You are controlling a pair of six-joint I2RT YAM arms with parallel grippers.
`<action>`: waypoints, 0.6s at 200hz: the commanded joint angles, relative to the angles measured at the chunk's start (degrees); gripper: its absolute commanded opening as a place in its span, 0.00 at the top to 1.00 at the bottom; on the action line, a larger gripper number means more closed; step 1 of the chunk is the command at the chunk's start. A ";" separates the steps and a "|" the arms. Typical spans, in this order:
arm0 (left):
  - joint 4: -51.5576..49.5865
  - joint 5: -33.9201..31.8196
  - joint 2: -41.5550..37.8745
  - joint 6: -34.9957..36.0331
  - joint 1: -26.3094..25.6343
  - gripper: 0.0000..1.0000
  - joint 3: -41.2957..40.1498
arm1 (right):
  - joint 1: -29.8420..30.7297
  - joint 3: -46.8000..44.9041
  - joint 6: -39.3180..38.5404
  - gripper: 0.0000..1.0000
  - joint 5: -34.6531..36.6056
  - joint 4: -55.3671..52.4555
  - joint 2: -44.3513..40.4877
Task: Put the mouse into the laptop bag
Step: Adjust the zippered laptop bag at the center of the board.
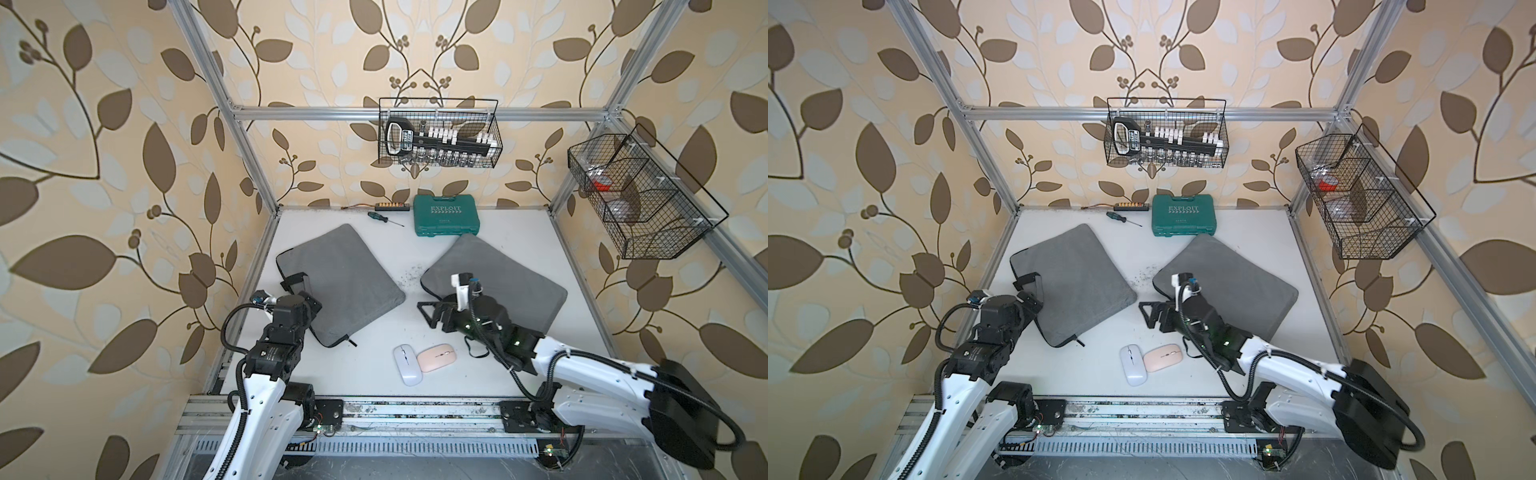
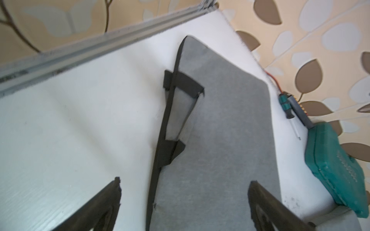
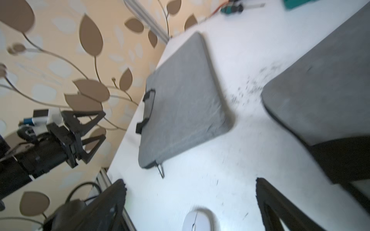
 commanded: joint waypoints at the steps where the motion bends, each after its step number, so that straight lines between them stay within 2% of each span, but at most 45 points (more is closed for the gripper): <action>1: 1.55 4.22 -0.65 -5.48 1.68 0.01 -3.04 | 3.36 3.70 3.49 0.01 3.73 3.21 8.67; 54: 6.55 10.26 9.54 -5.39 5.00 0.01 -5.38 | 4.46 13.48 5.28 0.04 -2.29 5.31 27.96; 87: 12.02 13.84 11.16 -4.52 5.48 0.01 -7.32 | 3.03 18.56 4.59 0.06 -2.82 4.58 33.85; 120: 14.21 16.90 12.07 -4.43 5.48 0.13 -8.19 | -1.07 22.97 5.16 0.15 -5.94 5.04 40.14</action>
